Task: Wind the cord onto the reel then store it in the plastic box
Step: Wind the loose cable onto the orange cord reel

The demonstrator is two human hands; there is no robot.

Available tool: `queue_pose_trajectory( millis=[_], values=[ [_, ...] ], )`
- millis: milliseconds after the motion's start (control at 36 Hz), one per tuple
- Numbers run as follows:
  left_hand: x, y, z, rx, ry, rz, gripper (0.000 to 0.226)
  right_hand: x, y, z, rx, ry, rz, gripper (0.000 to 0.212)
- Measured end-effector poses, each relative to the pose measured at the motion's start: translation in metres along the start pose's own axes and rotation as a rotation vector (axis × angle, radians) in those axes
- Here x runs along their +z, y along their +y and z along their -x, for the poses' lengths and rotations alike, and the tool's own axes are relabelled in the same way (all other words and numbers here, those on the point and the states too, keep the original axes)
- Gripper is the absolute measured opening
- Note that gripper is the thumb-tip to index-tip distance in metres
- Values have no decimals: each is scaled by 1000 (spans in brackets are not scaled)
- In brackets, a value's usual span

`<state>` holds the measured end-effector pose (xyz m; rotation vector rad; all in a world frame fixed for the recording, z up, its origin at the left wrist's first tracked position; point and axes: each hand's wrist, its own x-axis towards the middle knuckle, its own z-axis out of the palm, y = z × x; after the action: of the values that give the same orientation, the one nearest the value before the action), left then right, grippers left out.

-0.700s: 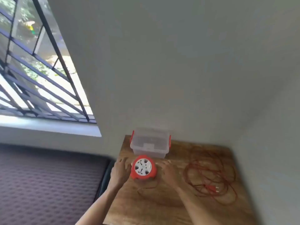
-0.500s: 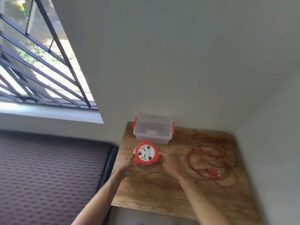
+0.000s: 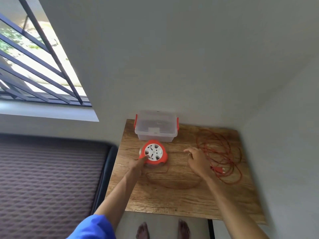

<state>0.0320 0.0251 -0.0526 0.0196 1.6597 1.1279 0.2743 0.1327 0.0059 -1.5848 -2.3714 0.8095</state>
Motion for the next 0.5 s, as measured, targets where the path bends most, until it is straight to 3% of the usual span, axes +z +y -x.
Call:
queue_pose_trajectory(
  millis=[250,500],
  values=[
    [7,19,6,26,-33,-21,56,-5,-3,-2,29,-86,-111,31],
    [-28,46,38,435,-71,-212,37,-18,-20,-9,59,-72,-515,33]
  ],
)
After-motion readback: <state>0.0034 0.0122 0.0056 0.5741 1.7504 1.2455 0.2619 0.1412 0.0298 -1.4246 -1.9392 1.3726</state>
